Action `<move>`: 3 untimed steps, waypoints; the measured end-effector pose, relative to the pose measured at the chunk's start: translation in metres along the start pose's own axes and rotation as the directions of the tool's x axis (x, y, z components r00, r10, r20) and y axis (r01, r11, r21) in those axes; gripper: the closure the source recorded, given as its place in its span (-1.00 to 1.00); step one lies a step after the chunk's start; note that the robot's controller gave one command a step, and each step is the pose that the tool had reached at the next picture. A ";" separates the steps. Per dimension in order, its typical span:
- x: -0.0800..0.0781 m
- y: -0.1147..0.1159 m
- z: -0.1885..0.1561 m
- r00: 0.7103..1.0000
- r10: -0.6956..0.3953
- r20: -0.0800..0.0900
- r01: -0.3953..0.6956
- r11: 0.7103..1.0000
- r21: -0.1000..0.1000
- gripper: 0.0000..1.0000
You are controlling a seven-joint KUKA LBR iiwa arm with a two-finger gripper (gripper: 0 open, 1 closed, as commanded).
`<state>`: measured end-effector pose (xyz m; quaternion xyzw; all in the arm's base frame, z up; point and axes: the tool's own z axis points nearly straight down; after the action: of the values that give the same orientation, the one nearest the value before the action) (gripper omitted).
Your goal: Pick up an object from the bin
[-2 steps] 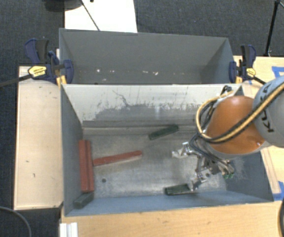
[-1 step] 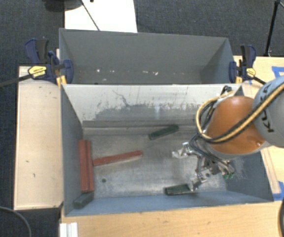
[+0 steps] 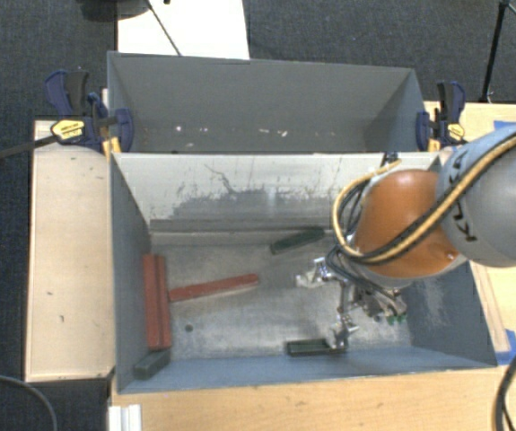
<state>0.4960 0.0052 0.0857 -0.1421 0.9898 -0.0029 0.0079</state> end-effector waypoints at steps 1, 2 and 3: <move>-0.004 0.025 -0.002 1.000 0.029 -0.004 -0.029 1.000 -0.006 -1.00; -0.020 0.064 -0.011 0.998 0.060 -0.013 -0.060 0.998 -0.006 -1.00; -0.076 0.069 -0.006 0.990 0.139 -0.014 -0.139 0.990 -0.008 -1.00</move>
Offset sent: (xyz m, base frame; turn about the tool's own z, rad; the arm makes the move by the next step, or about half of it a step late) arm 0.0050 0.0997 0.0174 0.0635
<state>0.5494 0.0927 0.0919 -0.0729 0.9973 0.0012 0.0010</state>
